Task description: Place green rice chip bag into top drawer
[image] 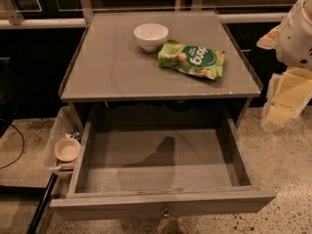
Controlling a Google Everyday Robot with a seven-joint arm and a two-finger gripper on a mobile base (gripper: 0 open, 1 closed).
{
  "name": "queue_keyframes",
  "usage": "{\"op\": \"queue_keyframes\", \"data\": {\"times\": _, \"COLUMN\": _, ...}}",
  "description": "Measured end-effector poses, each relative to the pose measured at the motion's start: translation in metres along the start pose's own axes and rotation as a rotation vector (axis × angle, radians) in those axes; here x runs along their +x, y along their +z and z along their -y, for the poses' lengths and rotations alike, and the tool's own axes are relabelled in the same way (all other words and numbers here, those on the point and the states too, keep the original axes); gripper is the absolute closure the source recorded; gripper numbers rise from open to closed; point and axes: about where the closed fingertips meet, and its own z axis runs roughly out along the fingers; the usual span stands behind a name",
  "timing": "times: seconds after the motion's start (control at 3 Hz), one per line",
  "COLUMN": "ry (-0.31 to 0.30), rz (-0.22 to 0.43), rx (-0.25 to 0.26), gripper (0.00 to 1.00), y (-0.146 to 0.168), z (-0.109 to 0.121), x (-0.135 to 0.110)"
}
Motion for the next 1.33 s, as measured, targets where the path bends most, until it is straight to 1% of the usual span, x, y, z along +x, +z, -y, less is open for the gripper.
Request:
{"op": "queue_keyframes", "data": {"times": 0.33, "ry": -0.004, "rz": 0.011, "rx": 0.003, "gripper": 0.00, "y": 0.001, "z": -0.003, "x": -0.006}}
{"op": "queue_keyframes", "data": {"times": 0.67, "ry": -0.026, "rz": 0.093, "rx": -0.002, "gripper": 0.00, "y": 0.013, "z": -0.003, "x": -0.021}}
{"op": "queue_keyframes", "data": {"times": 1.0, "ry": -0.065, "rz": 0.169, "rx": 0.009, "gripper": 0.00, "y": 0.023, "z": 0.001, "x": -0.047}}
{"op": "queue_keyframes", "data": {"times": 1.33, "ry": -0.100, "rz": 0.232, "rx": 0.047, "gripper": 0.00, "y": 0.039, "z": 0.018, "x": -0.069}}
